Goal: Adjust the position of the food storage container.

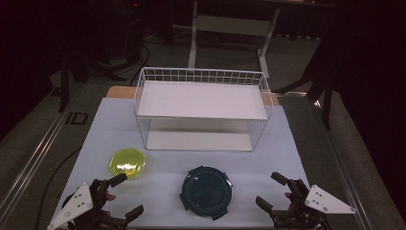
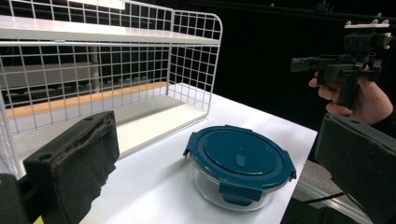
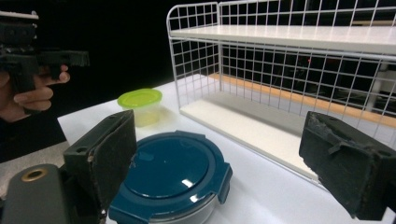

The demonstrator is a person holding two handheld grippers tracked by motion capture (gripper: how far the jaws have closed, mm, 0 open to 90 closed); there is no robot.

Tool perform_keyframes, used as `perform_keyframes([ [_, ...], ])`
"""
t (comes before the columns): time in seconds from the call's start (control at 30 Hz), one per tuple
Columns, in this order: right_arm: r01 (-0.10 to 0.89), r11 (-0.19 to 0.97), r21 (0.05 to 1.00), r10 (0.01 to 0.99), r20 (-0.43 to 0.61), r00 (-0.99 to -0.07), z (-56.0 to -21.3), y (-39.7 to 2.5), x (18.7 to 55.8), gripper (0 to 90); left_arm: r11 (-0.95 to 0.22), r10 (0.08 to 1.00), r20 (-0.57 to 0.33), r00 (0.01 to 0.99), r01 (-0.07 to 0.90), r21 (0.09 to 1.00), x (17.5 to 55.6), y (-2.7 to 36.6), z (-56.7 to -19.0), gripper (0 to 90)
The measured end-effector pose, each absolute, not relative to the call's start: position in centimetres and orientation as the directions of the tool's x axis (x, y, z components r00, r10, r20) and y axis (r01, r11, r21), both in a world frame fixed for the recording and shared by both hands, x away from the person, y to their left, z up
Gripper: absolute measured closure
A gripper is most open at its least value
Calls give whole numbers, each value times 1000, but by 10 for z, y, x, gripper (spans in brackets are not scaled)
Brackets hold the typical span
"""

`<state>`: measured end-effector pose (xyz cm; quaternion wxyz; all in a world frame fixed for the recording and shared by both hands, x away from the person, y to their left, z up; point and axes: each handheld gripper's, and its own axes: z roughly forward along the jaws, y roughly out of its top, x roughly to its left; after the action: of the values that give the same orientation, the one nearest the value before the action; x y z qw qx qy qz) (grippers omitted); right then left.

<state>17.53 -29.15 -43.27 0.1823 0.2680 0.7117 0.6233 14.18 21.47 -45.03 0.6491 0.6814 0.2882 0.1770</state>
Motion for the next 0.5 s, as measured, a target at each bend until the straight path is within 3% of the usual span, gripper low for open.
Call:
perform_keyframes([
  [0.5,135,59,989,606,72,-792,-408,-288,167,108,14,572,-148,807,170,985,138,199,-440,0],
])
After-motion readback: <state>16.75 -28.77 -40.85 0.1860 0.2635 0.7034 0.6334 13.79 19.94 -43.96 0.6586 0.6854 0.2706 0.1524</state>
